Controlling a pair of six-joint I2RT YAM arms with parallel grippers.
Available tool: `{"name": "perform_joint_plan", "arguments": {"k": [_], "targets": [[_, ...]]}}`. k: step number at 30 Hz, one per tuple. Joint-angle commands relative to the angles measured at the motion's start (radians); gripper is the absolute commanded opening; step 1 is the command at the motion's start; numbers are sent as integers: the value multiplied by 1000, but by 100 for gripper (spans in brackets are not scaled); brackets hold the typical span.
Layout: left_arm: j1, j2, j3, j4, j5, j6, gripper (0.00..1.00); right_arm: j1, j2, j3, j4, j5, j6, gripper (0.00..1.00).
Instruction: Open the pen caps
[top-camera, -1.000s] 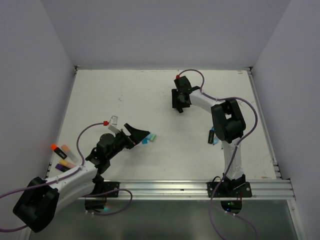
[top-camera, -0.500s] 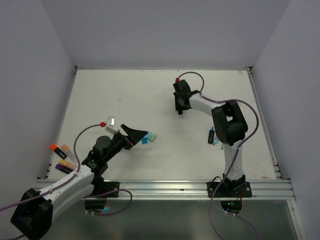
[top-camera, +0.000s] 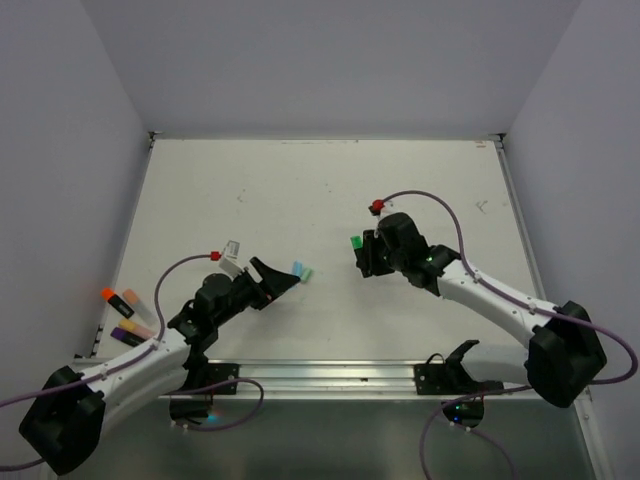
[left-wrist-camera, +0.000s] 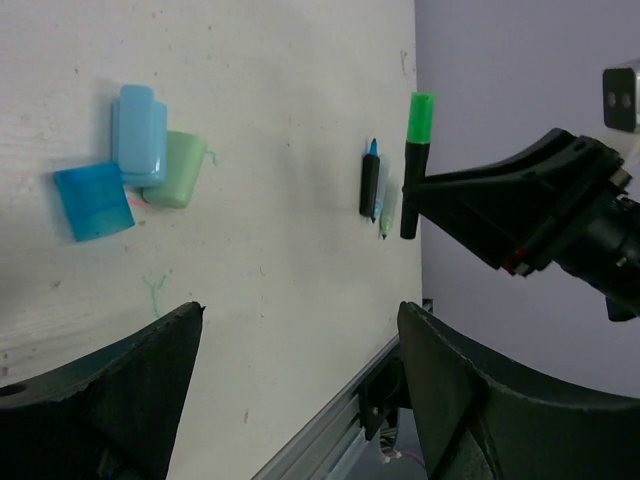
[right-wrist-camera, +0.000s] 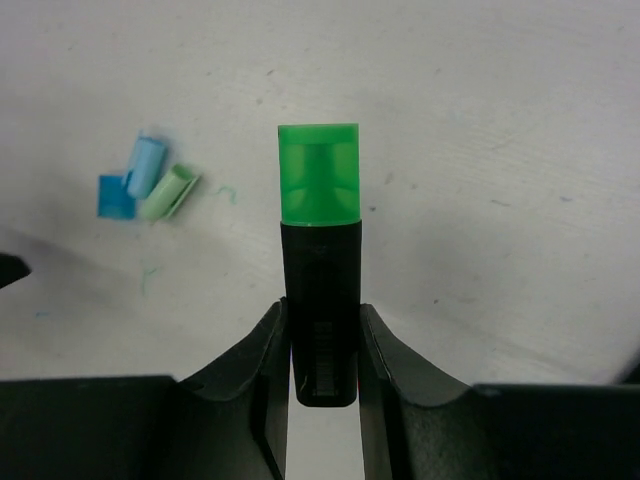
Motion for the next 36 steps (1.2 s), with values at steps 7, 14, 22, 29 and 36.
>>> {"name": "perform_joint_plan", "arguments": {"k": [7, 14, 22, 29, 36], "targets": [[-131, 90, 161, -35, -79, 24, 81, 199, -182, -65, -19, -50, 140, 0], [-135, 77, 170, -66, -91, -10, 79, 352, -108, 22, -19, 6, 177, 0], [-137, -2, 126, -73, -120, -49, 74, 497, 24, 145, -36, 91, 173, 0], [-137, -18, 109, -55, -113, -65, 63, 512, 41, 121, 24, 132, 175, 0], [-137, 25, 120, -41, -96, -60, 57, 521, 93, 110, 85, 100, 178, 0]]}}
